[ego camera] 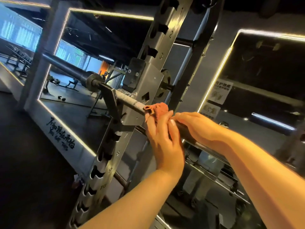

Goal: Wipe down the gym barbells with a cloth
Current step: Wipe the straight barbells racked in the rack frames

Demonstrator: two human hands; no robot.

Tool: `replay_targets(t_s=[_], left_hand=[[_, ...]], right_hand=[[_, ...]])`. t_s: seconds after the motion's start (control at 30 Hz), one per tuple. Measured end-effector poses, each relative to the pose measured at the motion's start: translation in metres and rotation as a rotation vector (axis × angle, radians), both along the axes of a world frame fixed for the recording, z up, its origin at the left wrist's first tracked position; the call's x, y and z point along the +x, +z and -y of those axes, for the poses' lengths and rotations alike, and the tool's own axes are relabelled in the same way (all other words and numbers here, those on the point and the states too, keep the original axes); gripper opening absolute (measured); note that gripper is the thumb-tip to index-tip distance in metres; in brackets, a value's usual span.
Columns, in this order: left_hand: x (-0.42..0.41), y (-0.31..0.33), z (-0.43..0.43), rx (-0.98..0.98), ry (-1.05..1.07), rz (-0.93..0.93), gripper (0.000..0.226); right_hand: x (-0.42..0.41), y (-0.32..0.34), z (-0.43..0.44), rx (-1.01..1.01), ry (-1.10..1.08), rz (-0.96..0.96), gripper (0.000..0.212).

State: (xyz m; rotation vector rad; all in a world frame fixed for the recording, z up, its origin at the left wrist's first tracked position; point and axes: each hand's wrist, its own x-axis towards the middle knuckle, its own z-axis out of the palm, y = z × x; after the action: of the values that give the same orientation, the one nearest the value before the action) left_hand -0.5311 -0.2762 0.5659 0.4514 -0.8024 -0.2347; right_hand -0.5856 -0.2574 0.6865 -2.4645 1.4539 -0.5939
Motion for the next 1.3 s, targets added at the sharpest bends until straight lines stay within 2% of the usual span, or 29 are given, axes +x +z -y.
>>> replay_targets(t_s=[0.07, 0.17, 0.27, 0.33, 0.43, 0.53, 0.6, 0.63, 0.7, 0.77, 0.87, 1.0, 1.07, 1.17, 1.2, 1.3], left_hand=[[0.010, -0.002, -0.002, -0.044, -0.063, 0.038, 0.026], [0.050, 0.017, 0.016, 0.025, 0.004, -0.113, 0.024], [0.077, 0.038, 0.033, 0.167, 0.047, -0.303, 0.024], [0.071, 0.041, 0.029, 0.214, 0.024, -0.341, 0.021], [0.036, 0.029, 0.004, 0.153, -0.064, -0.223, 0.020], [0.007, 0.005, -0.021, 0.019, -0.246, -0.023, 0.026], [0.013, 0.002, -0.020, 0.010, -0.208, 0.055, 0.024], [0.021, 0.005, -0.015, 0.029, -0.126, 0.077, 0.023], [0.045, 0.015, 0.001, 0.077, 0.037, 0.072, 0.024], [0.070, 0.024, 0.017, 0.135, 0.103, 0.009, 0.027], [0.082, 0.030, 0.029, 0.178, 0.119, -0.101, 0.027], [0.032, 0.034, 0.008, 0.153, 0.025, -0.272, 0.027], [-0.007, 0.024, -0.015, 0.075, -0.053, -0.217, 0.026], [-0.044, 0.003, -0.038, -0.039, -0.376, -0.160, 0.027], [-0.045, -0.001, -0.036, -0.040, -0.412, -0.160, 0.027], [-0.023, -0.004, -0.027, -0.013, -0.157, 0.012, 0.032]], right_hand=[[0.001, -0.001, -0.003, 0.002, -0.018, -0.013, 0.027], [0.001, -0.001, -0.006, -0.047, -0.060, -0.193, 0.029], [0.002, -0.002, -0.008, -0.044, -0.072, -0.249, 0.037], [0.004, -0.003, -0.007, -0.056, -0.066, -0.255, 0.034], [0.004, -0.004, -0.003, -0.081, -0.052, -0.202, 0.024], [0.002, -0.003, -0.005, -0.006, -0.006, -0.044, 0.026], [0.002, -0.005, -0.011, -0.014, 0.019, -0.033, 0.026], [0.001, -0.006, -0.013, -0.058, 0.021, -0.091, 0.025], [-0.004, -0.007, -0.018, -0.148, 0.018, -0.258, 0.028], [-0.017, -0.004, -0.024, -0.134, 0.025, -0.384, 0.038], [-0.036, -0.001, -0.031, -0.075, 0.019, -0.349, 0.038], [-0.038, -0.006, -0.027, -0.161, 0.017, -0.316, 0.032], [-0.035, -0.007, -0.023, -0.158, 0.014, -0.273, 0.033], [-0.037, -0.006, -0.021, -0.035, 0.036, -0.108, 0.025], [-0.038, -0.005, -0.020, -0.019, 0.048, -0.075, 0.024], [-0.042, -0.005, -0.017, -0.090, 0.045, -0.113, 0.023]])
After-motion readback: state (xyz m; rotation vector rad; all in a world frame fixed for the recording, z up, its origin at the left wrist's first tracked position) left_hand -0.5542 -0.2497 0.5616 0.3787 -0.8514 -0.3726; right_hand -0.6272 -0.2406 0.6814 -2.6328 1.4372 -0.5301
